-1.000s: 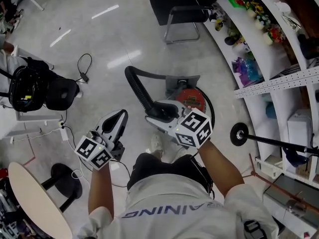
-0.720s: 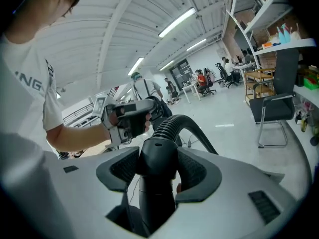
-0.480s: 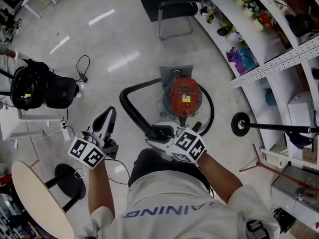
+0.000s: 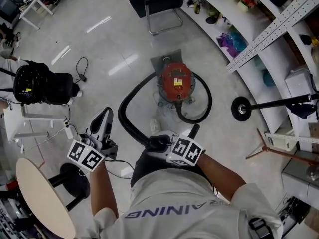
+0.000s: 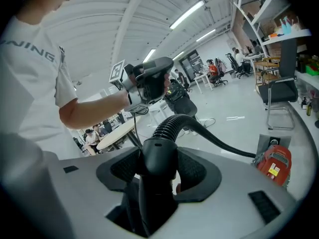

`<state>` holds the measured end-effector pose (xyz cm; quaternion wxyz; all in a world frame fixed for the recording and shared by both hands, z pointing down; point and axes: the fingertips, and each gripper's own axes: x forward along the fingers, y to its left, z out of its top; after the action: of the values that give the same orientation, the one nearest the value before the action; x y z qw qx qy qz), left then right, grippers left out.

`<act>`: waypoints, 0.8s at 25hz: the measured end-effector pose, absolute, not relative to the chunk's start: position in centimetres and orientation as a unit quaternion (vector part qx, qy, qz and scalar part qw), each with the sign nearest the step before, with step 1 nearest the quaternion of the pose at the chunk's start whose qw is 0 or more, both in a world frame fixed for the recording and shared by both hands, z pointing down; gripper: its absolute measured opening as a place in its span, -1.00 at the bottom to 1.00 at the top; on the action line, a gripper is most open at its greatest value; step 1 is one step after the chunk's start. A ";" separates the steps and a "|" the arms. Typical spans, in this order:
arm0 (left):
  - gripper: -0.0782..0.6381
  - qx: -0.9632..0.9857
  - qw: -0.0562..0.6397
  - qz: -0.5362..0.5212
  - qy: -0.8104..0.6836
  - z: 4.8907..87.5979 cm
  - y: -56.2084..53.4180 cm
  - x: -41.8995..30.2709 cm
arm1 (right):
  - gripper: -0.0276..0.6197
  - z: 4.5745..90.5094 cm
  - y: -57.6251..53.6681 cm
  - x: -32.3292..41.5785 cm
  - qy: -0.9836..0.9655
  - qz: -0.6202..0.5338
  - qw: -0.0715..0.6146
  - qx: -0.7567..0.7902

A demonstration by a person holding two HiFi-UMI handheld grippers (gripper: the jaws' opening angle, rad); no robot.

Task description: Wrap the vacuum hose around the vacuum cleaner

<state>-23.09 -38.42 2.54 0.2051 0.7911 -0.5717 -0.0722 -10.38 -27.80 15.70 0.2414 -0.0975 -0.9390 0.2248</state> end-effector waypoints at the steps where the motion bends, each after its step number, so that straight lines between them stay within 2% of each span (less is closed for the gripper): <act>1: -0.73 0.791 0.204 -0.072 -0.573 2.4 -37.5 -22.6 | -0.18 15.6 -26.5 -9.9 -0.939 0.225 0.240 -0.104; 10: -0.73 0.785 0.214 -0.070 -0.577 1.5 -29.0 -20.0 | -0.18 13.5 -16.0 -6.8 -0.929 0.244 0.226 -0.163; 20: -0.73 0.807 0.217 -0.068 -0.545 1.3 -21.8 -21.2 | -0.18 12.0 -6.2 -8.8 -0.917 0.282 0.208 -0.191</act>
<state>-21.21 -21.77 1.30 0.2171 0.8073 -0.5445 -0.0678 -8.79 -6.22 12.04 0.2078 -0.1914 -0.9169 0.2818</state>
